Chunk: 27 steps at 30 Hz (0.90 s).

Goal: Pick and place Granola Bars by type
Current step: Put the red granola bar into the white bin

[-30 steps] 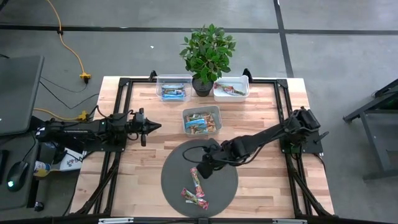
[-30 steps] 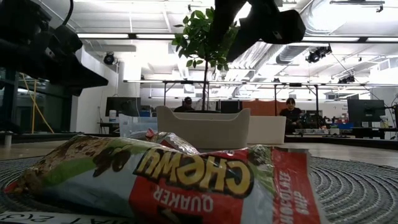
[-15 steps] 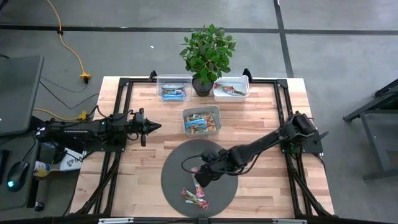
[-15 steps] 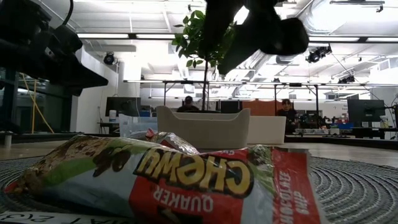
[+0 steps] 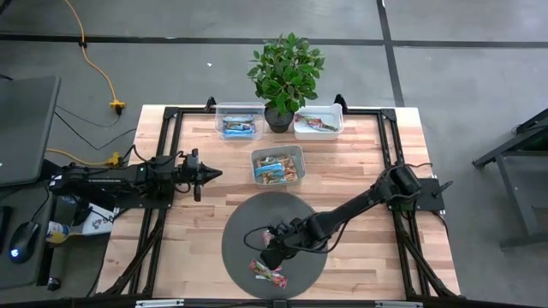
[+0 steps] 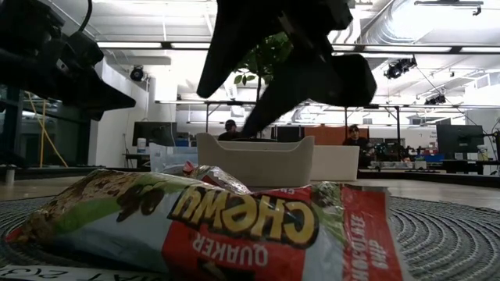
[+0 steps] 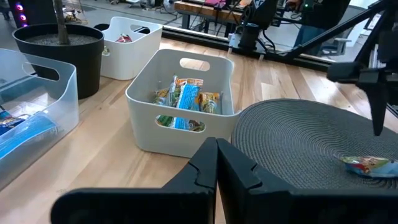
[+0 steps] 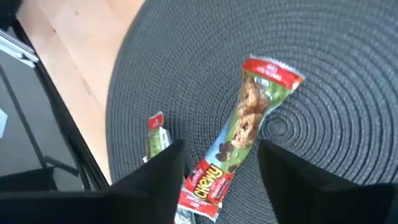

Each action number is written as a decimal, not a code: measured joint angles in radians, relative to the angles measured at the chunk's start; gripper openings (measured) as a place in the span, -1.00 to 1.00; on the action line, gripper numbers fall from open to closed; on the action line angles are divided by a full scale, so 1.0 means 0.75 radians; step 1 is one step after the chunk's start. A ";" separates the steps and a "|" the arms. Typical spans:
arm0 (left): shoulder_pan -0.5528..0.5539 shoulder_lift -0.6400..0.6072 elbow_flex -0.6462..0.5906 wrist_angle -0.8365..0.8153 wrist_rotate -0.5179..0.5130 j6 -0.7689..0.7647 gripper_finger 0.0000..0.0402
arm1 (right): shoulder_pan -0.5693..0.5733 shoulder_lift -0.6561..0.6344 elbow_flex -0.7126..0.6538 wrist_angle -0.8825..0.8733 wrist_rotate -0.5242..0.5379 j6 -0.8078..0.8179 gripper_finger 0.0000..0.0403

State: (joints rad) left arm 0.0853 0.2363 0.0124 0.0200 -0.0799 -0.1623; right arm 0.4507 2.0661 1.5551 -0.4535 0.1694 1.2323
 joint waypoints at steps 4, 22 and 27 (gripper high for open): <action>0.000 -0.001 0.000 0.000 0.000 -0.001 -1.00 | 0.001 0.024 0.000 0.002 -0.018 0.048 0.13; 0.000 -0.001 0.000 0.000 0.001 -0.001 -1.00 | -0.089 0.066 0.000 0.043 -0.107 0.020 0.44; 0.000 -0.001 0.000 0.000 0.001 -0.001 -1.00 | -0.118 0.082 0.003 0.048 -0.184 0.017 0.44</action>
State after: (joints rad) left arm 0.0853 0.2359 0.0124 0.0203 -0.0795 -0.1627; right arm 0.3618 2.1277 1.5570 -0.4174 0.0316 1.2451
